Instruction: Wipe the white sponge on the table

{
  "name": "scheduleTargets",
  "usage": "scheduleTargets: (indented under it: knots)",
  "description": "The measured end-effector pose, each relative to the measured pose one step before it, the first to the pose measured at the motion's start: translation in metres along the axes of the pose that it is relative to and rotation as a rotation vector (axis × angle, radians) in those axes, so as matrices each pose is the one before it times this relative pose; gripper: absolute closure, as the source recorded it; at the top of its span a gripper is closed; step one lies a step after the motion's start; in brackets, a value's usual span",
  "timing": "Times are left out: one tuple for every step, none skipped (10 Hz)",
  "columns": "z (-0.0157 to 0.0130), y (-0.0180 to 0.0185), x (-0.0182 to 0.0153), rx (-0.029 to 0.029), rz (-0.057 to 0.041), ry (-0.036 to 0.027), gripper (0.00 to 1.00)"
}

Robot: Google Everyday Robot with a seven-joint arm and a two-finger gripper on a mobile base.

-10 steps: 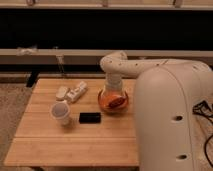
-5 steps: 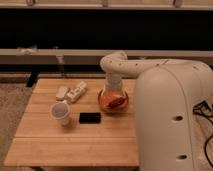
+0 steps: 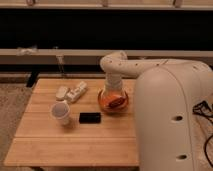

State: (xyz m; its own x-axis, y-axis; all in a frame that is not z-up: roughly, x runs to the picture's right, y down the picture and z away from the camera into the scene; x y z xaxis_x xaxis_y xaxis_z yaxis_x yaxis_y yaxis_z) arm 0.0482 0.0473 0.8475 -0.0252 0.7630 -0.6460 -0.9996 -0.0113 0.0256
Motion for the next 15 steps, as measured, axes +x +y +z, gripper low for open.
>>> scheduleTargets:
  knots:
    - [-0.00002,0.00007,-0.00003,-0.00009,-0.00005,-0.00012,0.2]
    - [-0.00008,-0.00002,0.0,-0.00002,0.00002,-0.00006,0.2]
    - [-0.00004,-0.00004,-0.00003,0.00005,0.00002,-0.00011,0.2]
    - [0.00001,0.00003,0.00001,-0.00001,0.0,0.00003,0.2]
    - [-0.00003,-0.00003,-0.00002,-0.00001,0.00006,-0.00007,0.2]
    - [0.00002,0.00003,0.00002,-0.00003,-0.00006,0.00006,0.2]
    - [-0.00001,0.0,0.00001,0.00001,-0.00001,0.0,0.2]
    - [0.0,0.00001,0.0,0.00001,0.00001,0.00002,0.2]
    - [-0.00002,-0.00001,-0.00001,0.00001,-0.00004,-0.00003,0.2]
    - [-0.00002,-0.00001,-0.00001,-0.00003,0.00006,-0.00004,0.2]
    - [-0.00018,0.0,-0.00005,-0.00006,0.00005,-0.00028,0.2]
    - [0.00003,0.0,0.0,0.00003,-0.00004,0.00001,0.2]
    - [-0.0001,-0.00003,-0.00014,-0.00021,0.0002,-0.00026,0.2]
    - [-0.00047,-0.00072,0.0004,-0.0004,-0.00077,-0.00087,0.2]
    - [-0.0047,0.00279,-0.00086,-0.01075,-0.01597,-0.01794,0.2]
